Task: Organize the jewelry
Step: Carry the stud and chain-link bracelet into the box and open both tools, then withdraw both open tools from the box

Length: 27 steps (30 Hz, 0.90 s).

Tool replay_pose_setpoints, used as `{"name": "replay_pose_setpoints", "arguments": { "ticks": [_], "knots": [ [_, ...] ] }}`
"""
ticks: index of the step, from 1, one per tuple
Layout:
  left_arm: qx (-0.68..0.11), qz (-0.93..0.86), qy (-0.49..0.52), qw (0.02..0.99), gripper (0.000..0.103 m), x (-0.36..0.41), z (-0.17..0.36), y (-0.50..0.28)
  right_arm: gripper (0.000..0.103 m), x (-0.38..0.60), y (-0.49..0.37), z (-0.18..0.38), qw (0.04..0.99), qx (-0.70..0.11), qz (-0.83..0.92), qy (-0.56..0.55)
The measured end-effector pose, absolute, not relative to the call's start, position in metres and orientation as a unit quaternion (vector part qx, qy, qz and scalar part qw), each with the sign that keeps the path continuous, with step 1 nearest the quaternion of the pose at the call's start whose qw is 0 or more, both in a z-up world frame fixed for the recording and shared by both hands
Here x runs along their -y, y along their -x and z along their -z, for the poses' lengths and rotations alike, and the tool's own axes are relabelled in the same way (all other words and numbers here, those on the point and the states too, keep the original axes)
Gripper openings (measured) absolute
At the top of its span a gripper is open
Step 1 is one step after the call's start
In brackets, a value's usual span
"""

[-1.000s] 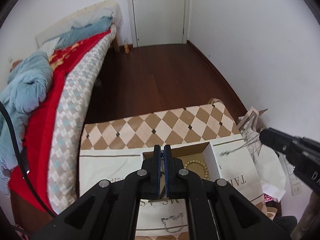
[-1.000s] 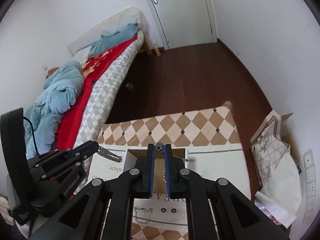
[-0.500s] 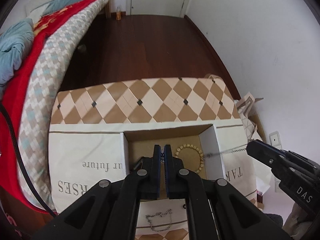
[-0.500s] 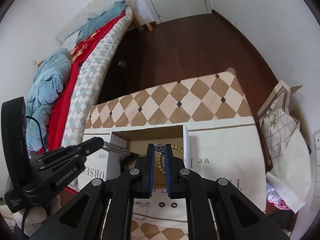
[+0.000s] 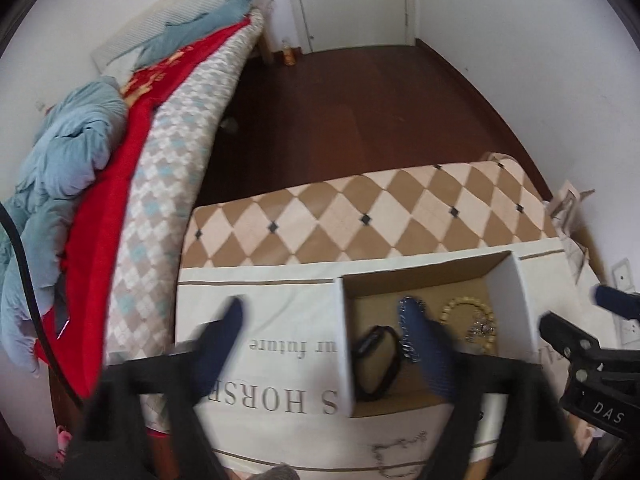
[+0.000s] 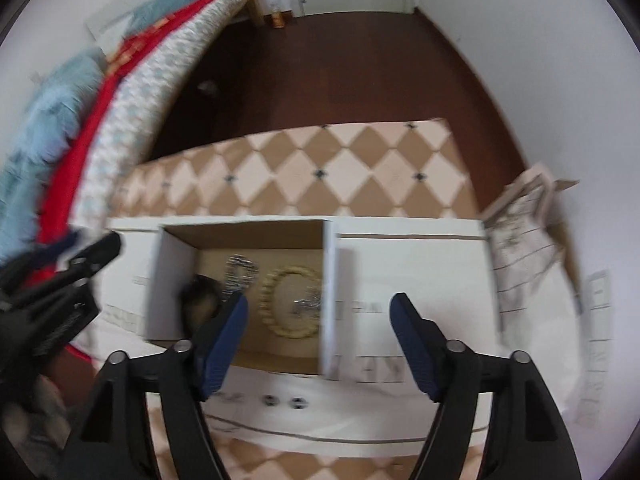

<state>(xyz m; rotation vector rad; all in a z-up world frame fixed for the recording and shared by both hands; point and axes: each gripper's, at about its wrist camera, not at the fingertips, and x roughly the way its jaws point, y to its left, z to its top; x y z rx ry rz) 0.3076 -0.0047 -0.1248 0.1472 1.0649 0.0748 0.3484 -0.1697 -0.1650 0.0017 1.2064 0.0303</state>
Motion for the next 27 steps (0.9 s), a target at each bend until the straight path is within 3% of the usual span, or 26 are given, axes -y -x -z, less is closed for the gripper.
{"name": "replay_pose_setpoints", "arguments": {
  "ticks": [1,2,3,6,16,27],
  "knots": [
    [-0.505,-0.043,-0.075,0.859,0.089,0.002,0.126,-0.306,0.097,0.170,-0.347,0.167,0.824,-0.567,-0.003,0.009],
    [-0.507,-0.049,-0.077,0.857,0.091,0.000,0.129,-0.304,0.100,0.170,-0.344,0.170,0.824,-0.566,0.006,0.021],
    [-0.510,-0.052,-0.075,0.855,0.101,-0.003,0.131,-0.303,0.100,0.171,-0.343,0.173,0.824,-0.566,0.011,0.029],
    [-0.511,-0.057,-0.066,0.855,0.103,-0.010,0.136,-0.295,0.103,0.172,-0.335,0.180,0.821,-0.570,0.014,0.035],
    [-0.483,-0.079,-0.049,0.871,0.103,-0.022,0.120,-0.256,0.103,0.163,-0.296,0.173,0.832,-0.555,0.005,0.016],
    [-0.439,-0.078,-0.045,0.894,0.103,-0.027,0.080,-0.195,0.103,0.156,-0.242,0.126,0.867,-0.498,0.009,0.004]
  ]
}}
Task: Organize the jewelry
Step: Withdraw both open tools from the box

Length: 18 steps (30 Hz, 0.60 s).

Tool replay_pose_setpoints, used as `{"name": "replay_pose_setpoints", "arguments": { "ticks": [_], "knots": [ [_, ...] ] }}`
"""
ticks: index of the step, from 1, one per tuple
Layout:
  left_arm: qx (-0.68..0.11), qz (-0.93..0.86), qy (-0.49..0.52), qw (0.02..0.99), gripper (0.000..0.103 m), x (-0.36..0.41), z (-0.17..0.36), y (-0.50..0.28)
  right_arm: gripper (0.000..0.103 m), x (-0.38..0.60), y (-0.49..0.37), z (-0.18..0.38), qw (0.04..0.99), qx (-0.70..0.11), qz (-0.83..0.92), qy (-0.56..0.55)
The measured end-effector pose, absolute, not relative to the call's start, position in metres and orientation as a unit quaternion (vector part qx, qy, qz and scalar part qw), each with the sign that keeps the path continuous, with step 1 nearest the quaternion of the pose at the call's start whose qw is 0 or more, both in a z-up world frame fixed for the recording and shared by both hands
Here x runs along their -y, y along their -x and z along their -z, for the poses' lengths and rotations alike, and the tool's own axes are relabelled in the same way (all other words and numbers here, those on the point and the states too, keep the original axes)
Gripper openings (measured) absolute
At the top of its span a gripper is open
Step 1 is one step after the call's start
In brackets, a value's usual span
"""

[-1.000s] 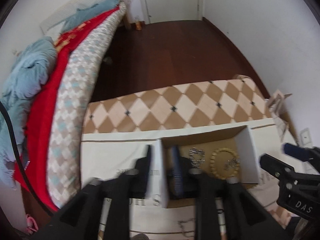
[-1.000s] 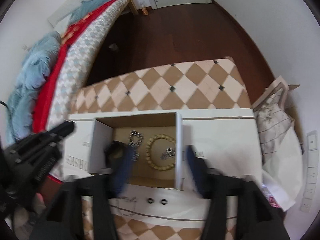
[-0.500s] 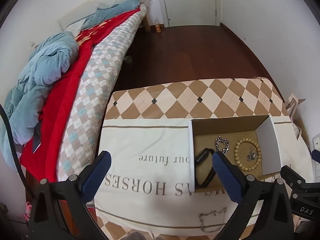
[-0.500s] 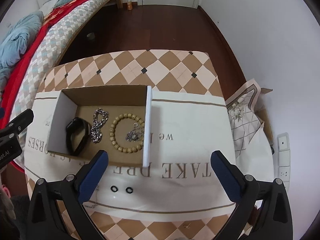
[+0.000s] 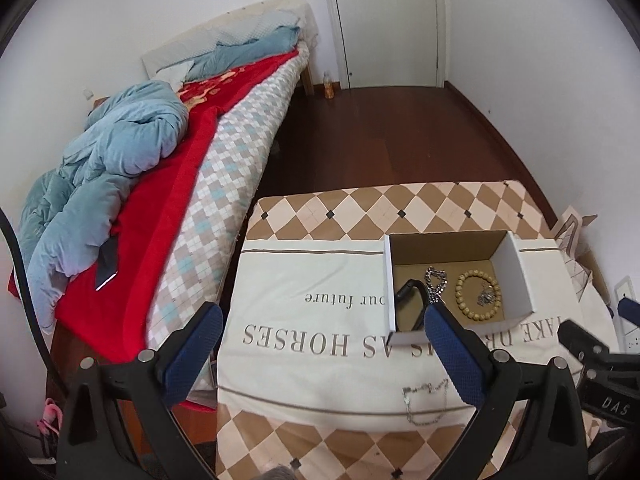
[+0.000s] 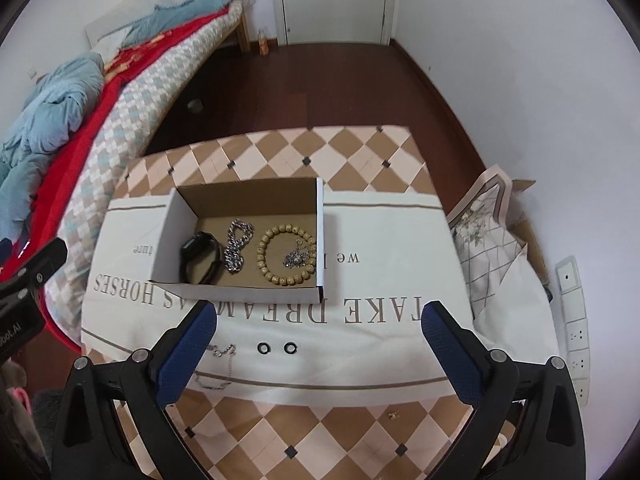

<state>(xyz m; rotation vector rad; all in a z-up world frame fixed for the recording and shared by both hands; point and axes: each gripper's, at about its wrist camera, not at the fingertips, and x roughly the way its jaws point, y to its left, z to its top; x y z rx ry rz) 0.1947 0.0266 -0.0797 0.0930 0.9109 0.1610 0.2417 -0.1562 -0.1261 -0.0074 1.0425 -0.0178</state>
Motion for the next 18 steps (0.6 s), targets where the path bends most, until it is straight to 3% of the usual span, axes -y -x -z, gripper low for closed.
{"name": "replay_pose_setpoints", "arguments": {
  "ticks": [18],
  "knots": [
    [-0.394,-0.086,-0.027,0.915,0.103,-0.029,0.039,-0.127,0.103,0.154,-0.160,0.055,0.908,-0.419,0.001,-0.006]
  ]
}}
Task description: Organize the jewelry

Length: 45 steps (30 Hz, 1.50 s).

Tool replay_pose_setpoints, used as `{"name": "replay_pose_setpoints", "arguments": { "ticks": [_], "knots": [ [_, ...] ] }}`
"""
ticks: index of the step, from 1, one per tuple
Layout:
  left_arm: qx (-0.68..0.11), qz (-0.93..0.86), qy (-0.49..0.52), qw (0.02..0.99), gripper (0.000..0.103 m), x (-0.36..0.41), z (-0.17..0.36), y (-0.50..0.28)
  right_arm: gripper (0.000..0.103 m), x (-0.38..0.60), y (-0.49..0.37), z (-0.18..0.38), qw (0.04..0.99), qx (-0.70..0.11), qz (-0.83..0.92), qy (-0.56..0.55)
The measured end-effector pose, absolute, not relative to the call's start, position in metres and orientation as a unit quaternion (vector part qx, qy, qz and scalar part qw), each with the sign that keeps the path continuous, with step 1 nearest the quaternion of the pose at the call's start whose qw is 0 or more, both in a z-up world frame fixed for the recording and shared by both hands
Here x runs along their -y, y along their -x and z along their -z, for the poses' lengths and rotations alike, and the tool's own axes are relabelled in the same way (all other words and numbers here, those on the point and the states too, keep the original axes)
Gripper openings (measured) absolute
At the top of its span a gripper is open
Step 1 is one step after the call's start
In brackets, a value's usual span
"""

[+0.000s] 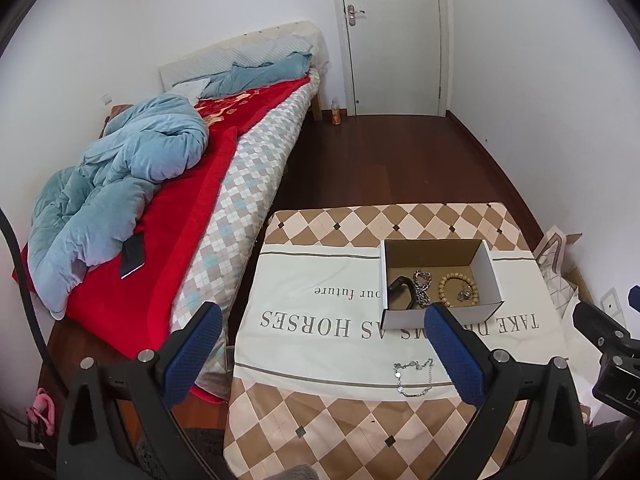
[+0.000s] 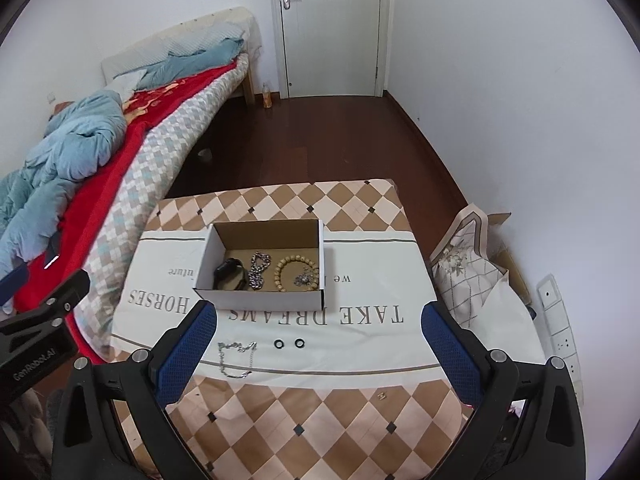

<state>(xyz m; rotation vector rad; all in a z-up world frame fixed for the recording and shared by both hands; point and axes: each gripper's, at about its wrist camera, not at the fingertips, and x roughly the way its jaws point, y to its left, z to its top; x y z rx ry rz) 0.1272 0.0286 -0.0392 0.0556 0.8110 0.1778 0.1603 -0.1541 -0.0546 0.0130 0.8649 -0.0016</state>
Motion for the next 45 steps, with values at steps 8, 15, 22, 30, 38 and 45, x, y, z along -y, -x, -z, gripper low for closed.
{"name": "replay_pose_setpoints", "arguments": {
  "ticks": [8,15,22,30,38,45],
  "knots": [
    [-0.408,-0.133,-0.056,0.902,0.103,-0.031,0.081,-0.129,0.103,0.205,-0.154,0.093,0.891,-0.448,0.020,-0.075],
    [-0.513,-0.114,-0.070,0.848,0.102,-0.023,0.171,-0.162,0.063,0.261,-0.160,0.163,0.854,-0.504,0.053,-0.117],
    [-0.593,-0.060,-0.053,0.801,0.073,0.003,0.238,-0.190,0.063,0.284,-0.164,0.204,0.833,-0.533,0.070,-0.132],
    [-0.604,-0.025,-0.056,0.794,0.002,0.019,0.258,-0.186,0.063,0.273,-0.162,0.265,0.806,-0.580,0.053,-0.108],
    [-0.599,-0.030,-0.085,0.795,0.000,0.021,0.259,-0.167,0.058,0.255,-0.165,0.282,0.813,-0.575,0.052,-0.073],
    [-0.605,-0.027,-0.085,0.792,0.000,0.020,0.259,-0.161,0.018,0.241,-0.170,0.282,0.823,-0.564,0.061,-0.028]
  ]
}}
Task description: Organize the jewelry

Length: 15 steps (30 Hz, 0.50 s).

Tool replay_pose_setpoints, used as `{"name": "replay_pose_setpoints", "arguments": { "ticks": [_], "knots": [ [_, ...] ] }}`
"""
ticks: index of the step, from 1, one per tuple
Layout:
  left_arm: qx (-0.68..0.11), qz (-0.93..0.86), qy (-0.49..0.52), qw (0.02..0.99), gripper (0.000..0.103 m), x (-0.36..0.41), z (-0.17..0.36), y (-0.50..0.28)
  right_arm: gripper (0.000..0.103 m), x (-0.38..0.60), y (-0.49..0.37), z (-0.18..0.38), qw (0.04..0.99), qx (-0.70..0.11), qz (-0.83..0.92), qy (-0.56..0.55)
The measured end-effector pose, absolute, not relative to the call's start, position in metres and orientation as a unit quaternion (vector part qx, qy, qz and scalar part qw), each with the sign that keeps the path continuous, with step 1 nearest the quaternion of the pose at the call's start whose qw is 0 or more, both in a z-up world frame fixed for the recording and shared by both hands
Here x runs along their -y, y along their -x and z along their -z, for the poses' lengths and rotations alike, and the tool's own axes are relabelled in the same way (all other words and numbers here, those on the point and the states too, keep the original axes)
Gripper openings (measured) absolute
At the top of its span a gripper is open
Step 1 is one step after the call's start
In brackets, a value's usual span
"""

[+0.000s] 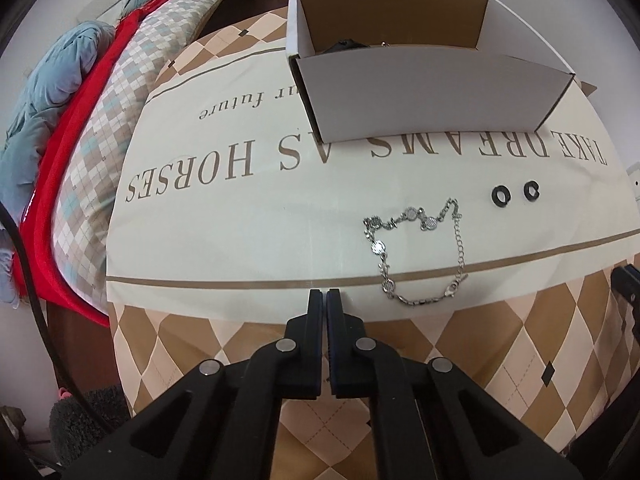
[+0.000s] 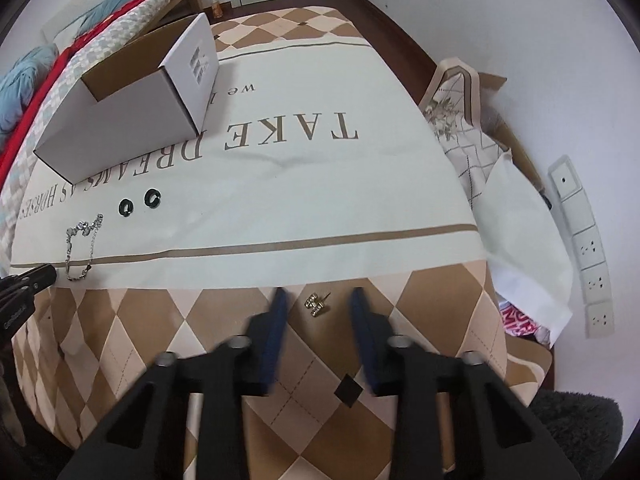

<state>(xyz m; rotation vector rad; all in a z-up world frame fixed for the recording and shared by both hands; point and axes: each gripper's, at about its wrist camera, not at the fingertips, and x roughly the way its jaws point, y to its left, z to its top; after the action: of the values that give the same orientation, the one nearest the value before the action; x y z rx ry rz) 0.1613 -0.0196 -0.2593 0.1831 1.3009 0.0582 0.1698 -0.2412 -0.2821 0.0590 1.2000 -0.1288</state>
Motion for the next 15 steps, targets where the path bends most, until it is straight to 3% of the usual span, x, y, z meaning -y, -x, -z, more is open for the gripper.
{"name": "replay_pose_setpoints", "arguments": {
  "ticks": [2,15],
  "knots": [
    [-0.607,-0.023,-0.083,0.790,0.000,0.020,0.259,-0.160,0.011,0.240,-0.170,0.282,0.822,-0.565,0.060,-0.024],
    [-0.617,-0.008,-0.079,0.783,0.000,0.031,0.259,-0.156,0.010,0.231,-0.166,0.281,0.821,-0.569,0.052,-0.014]
  ]
}}
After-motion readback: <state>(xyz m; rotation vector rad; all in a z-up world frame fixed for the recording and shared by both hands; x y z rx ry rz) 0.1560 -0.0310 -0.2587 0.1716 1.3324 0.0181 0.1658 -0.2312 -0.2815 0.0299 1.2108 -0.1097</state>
